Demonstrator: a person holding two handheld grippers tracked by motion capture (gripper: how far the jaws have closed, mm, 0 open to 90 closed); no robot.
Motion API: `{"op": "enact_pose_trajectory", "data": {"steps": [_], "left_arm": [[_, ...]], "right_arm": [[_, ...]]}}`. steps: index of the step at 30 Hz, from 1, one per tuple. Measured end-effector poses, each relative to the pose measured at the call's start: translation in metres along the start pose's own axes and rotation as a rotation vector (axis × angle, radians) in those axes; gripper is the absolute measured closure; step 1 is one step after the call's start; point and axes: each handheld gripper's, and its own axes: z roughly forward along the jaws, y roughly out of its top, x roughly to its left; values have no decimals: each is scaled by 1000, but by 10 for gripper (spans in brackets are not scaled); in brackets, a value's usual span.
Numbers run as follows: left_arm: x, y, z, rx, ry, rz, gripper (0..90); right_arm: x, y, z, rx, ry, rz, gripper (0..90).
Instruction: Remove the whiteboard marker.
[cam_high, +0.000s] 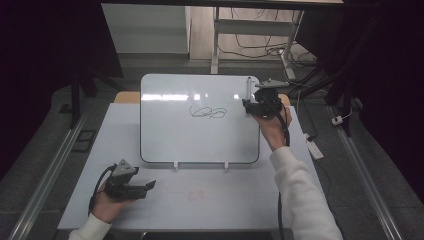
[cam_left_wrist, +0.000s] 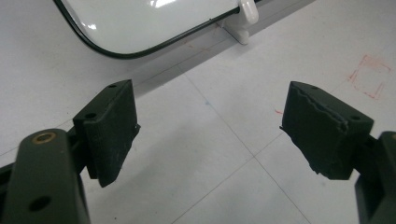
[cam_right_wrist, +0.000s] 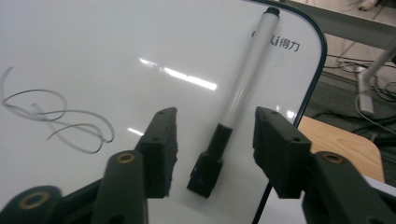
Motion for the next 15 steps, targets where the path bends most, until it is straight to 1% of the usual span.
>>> {"op": "enact_pose_trajectory", "data": {"steps": [3, 5, 7, 8, 9, 10, 15], "left_arm": [[0, 0, 0, -1, -1, 4, 186], [0, 0, 1, 0, -1, 7, 185], [-1, 0, 1, 2, 1, 10, 184], [-1, 0, 1, 2, 3, 12, 184], [-1, 0, 1, 1, 3, 12, 184], [-1, 0, 1, 1, 4, 12, 183], [0, 0, 1, 0, 2, 11, 181]], "right_arm": [[2, 3, 8, 24, -32, 9, 555], [3, 3, 13, 39, -44, 14, 597], [5, 3, 16, 48, -64, 14, 635], [5, 3, 16, 48, -64, 14, 635], [6, 2, 17, 52, -72, 19, 655], [7, 2, 20, 62, -96, 22, 693], [7, 2, 21, 63, -112, 29, 731]]}}
